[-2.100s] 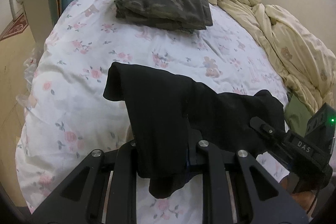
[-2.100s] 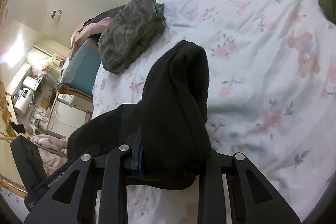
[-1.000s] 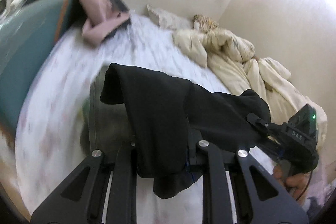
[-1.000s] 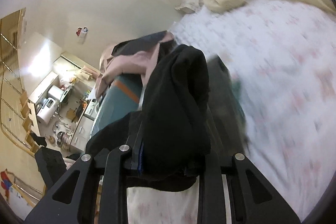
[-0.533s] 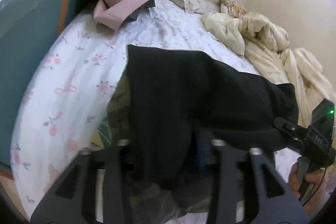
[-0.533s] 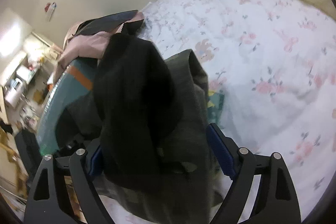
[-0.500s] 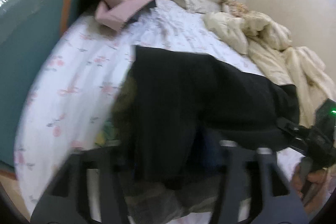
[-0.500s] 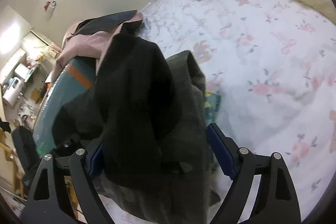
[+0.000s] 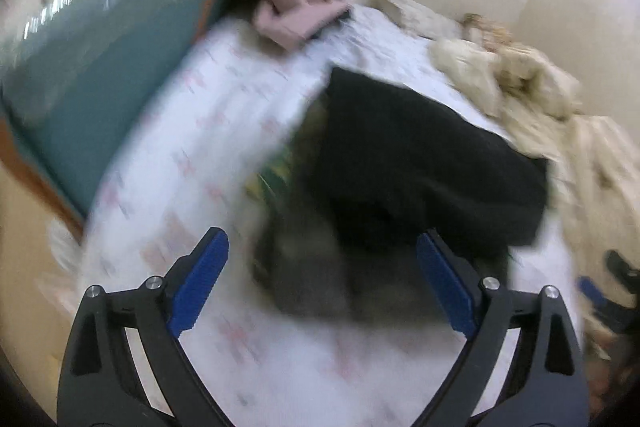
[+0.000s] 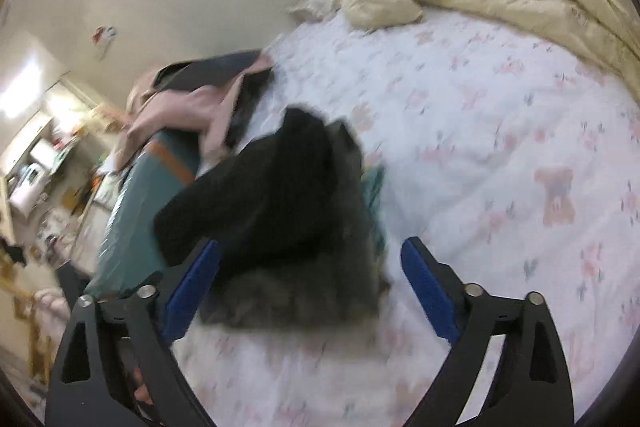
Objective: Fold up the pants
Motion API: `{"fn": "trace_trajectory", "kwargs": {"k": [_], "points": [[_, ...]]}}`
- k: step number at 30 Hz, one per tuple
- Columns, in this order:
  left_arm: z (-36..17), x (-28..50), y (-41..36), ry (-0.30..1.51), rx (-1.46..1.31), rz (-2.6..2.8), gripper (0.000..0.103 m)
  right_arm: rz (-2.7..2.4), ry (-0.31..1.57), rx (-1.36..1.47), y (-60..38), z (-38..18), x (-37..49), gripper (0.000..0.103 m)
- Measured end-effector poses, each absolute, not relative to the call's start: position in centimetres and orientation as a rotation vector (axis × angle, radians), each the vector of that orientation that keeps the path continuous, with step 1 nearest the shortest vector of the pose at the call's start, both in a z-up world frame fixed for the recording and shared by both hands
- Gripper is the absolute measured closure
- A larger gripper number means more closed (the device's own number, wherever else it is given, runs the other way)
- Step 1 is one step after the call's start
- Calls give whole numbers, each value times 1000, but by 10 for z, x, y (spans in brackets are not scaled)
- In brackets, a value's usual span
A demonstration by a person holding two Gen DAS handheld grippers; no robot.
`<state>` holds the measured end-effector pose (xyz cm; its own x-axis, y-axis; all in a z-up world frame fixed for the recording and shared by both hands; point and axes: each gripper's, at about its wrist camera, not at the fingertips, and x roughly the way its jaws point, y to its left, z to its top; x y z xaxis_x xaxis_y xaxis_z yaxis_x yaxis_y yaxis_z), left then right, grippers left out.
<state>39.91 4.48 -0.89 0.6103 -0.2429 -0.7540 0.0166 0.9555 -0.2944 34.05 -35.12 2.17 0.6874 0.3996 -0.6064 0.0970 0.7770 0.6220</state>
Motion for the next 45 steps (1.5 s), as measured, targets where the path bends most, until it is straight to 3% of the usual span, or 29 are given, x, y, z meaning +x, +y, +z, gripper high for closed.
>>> {"fn": "trace_trajectory", "kwargs": {"k": [8,12,20,26,38,42,45], "points": [[24,273,27,936,-218,-229,10,159,790,538,-320,45,236,0],[47,215,21,884,-174,-250,0,126,760,553,-326,62,183,0],[80,99,13,722,-53,-202,0,46,741,446,-319,89,83,0],[76,32,14,666,-4,-224,0,66,690,290,-292,87,5,0],[66,6,19,598,23,-127,0,63,612,263,-272,76,-29,0],[64,4,21,589,32,-126,0,139,693,361,-273,60,-19,0],[60,8,20,607,15,-116,0,112,680,274,-263,61,-18,0]]}}
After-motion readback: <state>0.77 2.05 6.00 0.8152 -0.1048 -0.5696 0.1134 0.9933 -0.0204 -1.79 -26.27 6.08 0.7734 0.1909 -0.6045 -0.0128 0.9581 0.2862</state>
